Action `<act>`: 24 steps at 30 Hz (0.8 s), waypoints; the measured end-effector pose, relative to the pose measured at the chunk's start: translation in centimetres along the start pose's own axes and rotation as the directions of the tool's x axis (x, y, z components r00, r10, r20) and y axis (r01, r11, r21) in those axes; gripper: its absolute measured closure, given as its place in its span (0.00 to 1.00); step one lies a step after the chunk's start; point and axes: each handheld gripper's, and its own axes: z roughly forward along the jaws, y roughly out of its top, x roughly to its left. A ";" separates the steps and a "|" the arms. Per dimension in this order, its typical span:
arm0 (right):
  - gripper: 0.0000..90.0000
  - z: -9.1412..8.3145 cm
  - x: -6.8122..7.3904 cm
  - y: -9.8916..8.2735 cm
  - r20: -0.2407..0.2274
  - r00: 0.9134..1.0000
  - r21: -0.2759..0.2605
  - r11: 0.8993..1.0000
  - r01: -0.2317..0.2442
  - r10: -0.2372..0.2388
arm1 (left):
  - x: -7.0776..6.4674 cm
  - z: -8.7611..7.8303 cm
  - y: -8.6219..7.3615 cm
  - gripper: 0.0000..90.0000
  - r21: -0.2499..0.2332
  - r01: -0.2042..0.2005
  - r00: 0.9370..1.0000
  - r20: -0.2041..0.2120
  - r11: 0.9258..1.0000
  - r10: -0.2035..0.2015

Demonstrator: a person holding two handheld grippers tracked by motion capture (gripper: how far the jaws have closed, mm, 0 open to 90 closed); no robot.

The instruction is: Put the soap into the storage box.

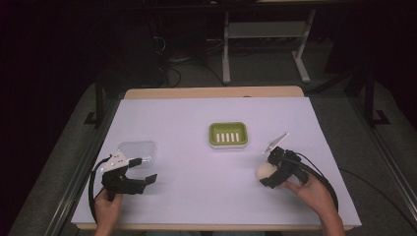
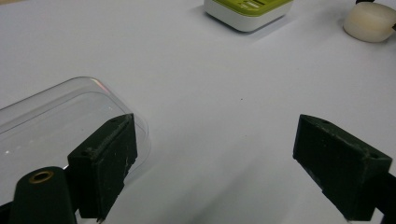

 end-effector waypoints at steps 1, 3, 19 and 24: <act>0.17 0.0 0.0 0.0 0.001 1.000 0.000 1.000 0.002 -0.002 | 0.1 0.0 0.0 0.14 0.000 0.001 1.000 0.000 1.000 -0.001; 0.17 0.1 0.0 0.0 0.002 1.000 0.005 1.000 0.000 0.000 | 0.2 0.0 0.0 0.14 0.001 0.000 1.000 0.000 1.000 0.000; 0.20 1.1 0.2 0.3 0.033 0.999 0.044 0.999 0.020 -0.022 | 0.1 0.0 0.0 0.14 0.004 0.001 1.000 0.003 1.000 -0.001; 0.22 1.2 0.2 0.4 0.040 0.999 0.052 0.998 0.019 -0.021 | 0.2 0.0 -0.1 0.14 0.002 0.009 1.000 0.000 1.000 -0.009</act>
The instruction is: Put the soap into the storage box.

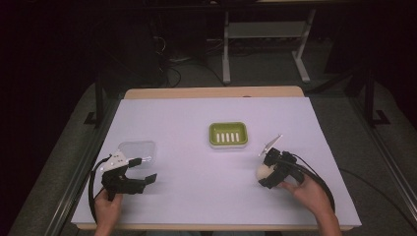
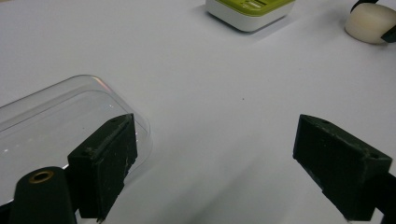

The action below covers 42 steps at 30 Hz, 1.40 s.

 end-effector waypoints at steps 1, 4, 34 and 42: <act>0.24 0.0 0.0 0.0 0.006 1.000 0.002 1.000 0.002 -0.002 | 0.0 0.0 0.0 0.14 -0.003 0.005 1.000 0.002 1.000 -0.005; 0.25 0.0 0.0 0.0 0.006 1.000 0.003 1.000 -0.005 0.005 | 0.0 0.0 0.0 0.14 -0.002 0.002 1.000 0.002 1.000 -0.002; 0.26 -2.3 -1.9 3.1 -0.060 0.998 -0.057 0.998 -0.038 0.035 | 0.2 -0.3 -0.1 0.14 -0.020 0.021 1.000 -0.008 1.000 -0.021; 0.26 -3.2 -2.4 4.3 -0.074 0.997 -0.079 0.996 -0.039 0.033 | 0.2 -0.3 -0.1 0.14 -0.019 0.019 1.000 -0.007 1.000 -0.019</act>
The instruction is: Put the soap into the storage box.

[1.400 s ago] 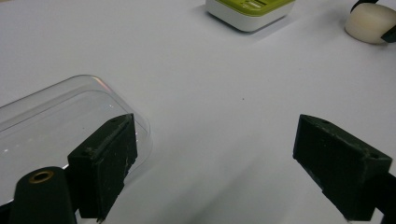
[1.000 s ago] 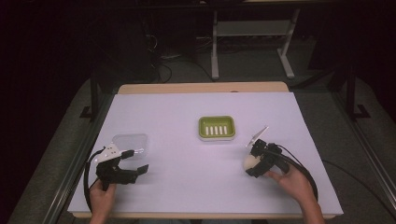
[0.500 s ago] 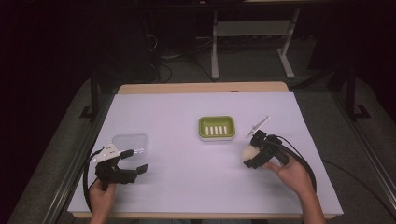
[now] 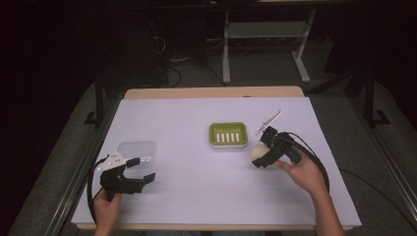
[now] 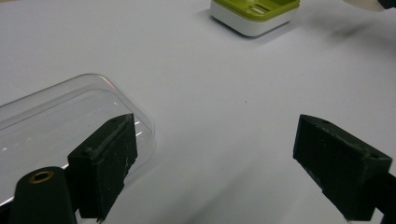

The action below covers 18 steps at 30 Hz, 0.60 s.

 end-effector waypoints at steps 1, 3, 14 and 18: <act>0.26 -0.1 0.0 0.3 -0.003 1.000 0.002 1.000 0.003 -0.003 | 0.0 0.0 0.0 0.14 -0.001 0.000 1.000 0.000 1.000 0.000; 0.26 -0.1 0.0 0.7 0.000 1.000 0.002 1.000 0.012 -0.012 | 0.0 0.0 0.0 0.14 -0.001 0.004 1.000 -0.001 1.000 -0.004; 0.26 0.1 -0.1 2.5 -0.006 0.999 0.003 0.999 0.033 -0.033 | 0.1 -0.2 0.0 0.14 -0.002 -0.002 1.000 0.006 1.000 0.002; 0.26 0.1 -0.1 3.0 -0.005 0.999 0.006 0.999 0.033 -0.033 | 0.1 -0.2 0.0 0.14 -0.007 0.002 1.000 0.005 1.000 -0.002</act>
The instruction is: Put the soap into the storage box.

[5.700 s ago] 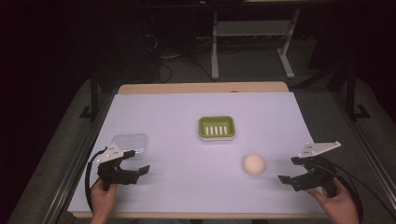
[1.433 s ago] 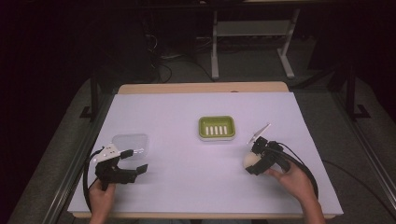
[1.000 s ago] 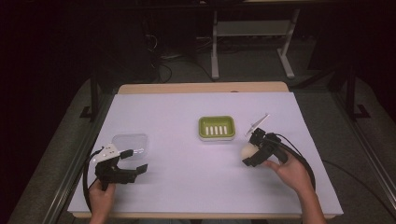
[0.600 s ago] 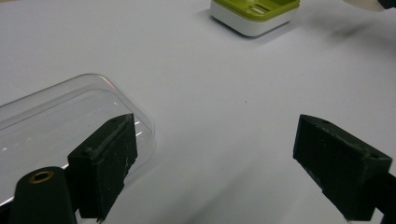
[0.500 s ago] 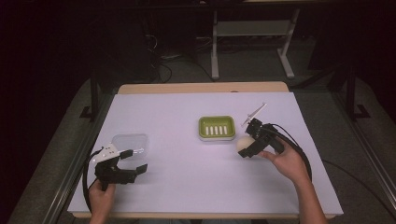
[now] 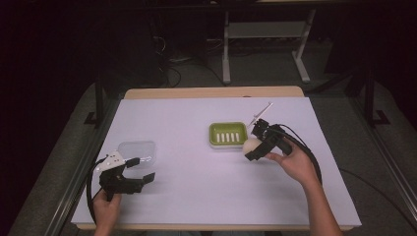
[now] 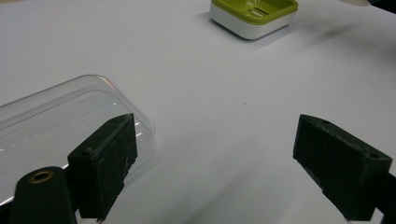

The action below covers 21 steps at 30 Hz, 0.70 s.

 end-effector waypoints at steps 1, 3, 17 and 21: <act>0.26 0.0 0.0 0.1 0.001 1.000 -0.001 1.000 0.000 0.000 | 0.0 0.0 0.0 0.14 0.000 -0.001 1.000 -0.001 1.000 0.001; 0.26 0.1 -0.1 0.4 0.001 1.000 0.001 1.000 0.004 -0.004 | 0.0 0.0 0.0 0.14 -0.001 -0.002 1.000 -0.002 1.000 0.002; 0.26 0.4 -0.4 2.2 0.012 1.000 0.010 1.000 0.011 -0.011 | -0.2 0.0 0.1 0.14 -0.004 0.000 1.000 -0.001 1.000 0.000; 0.26 0.4 -0.4 2.7 0.007 1.000 0.009 1.000 0.007 -0.007 | -0.2 0.0 0.0 0.14 -0.004 0.006 1.000 -0.003 1.000 -0.006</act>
